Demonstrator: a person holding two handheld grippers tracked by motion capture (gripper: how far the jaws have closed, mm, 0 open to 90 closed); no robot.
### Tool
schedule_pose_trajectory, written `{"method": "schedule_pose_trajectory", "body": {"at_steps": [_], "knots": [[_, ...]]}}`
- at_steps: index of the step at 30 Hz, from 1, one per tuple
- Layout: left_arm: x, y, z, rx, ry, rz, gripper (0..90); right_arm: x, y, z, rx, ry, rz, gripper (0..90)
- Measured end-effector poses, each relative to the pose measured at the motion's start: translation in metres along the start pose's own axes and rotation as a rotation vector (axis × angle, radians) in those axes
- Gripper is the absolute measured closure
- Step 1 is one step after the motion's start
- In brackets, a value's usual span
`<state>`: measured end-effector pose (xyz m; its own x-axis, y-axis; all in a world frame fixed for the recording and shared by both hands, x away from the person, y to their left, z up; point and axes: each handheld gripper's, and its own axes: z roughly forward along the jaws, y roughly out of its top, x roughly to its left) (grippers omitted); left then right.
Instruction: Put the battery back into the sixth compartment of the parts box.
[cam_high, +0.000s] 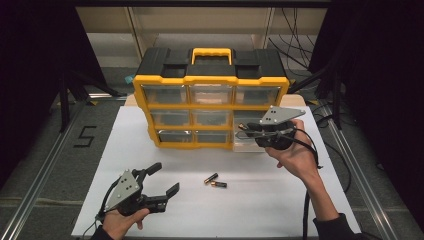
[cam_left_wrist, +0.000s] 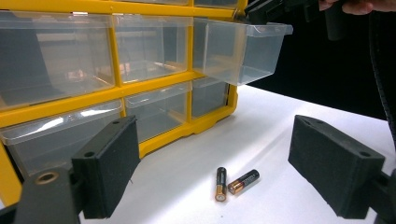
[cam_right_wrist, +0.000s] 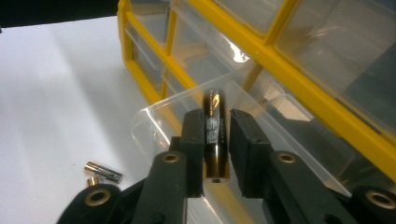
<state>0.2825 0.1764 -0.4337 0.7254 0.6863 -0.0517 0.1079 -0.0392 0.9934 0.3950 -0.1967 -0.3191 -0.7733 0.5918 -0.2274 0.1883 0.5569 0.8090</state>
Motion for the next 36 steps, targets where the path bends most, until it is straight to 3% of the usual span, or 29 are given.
{"method": "schedule_pose_trajectory", "body": {"at_steps": [1, 5, 10, 16, 22, 31, 36], "knots": [[0.000, 0.000, 0.000, -0.001, -0.001, -0.002, 15.6, 0.000, 0.001, 0.000, 0.002, 0.001, 0.024, 68.4], [0.001, 0.000, 0.001, -0.013, -0.007, 0.001, 15.6, -0.001, 0.001, -0.001, -0.007, 0.009, 0.034, 64.3], [0.000, 0.001, 0.000, -0.003, -0.001, 0.006, 15.6, 0.000, 0.007, -0.009, -0.083, -0.007, 0.060, 49.8], [0.000, 0.001, -0.001, -0.003, -0.001, 0.011, 15.6, 0.015, 0.021, -0.028, -0.155, 0.017, 0.030, 40.1], [0.000, 0.001, -0.001, -0.003, -0.002, 0.011, 15.6, 0.042, 0.022, -0.029, -0.119, 0.099, -0.025, 34.9], [0.000, 0.001, -0.001, -0.005, -0.002, 0.008, 15.6, 0.060, 0.009, -0.005, -0.025, 0.150, -0.067, 31.2], [0.000, 0.001, -0.001, -0.009, -0.002, 0.006, 15.6, 0.073, 0.000, 0.013, 0.060, 0.212, -0.112, 29.9]]}}
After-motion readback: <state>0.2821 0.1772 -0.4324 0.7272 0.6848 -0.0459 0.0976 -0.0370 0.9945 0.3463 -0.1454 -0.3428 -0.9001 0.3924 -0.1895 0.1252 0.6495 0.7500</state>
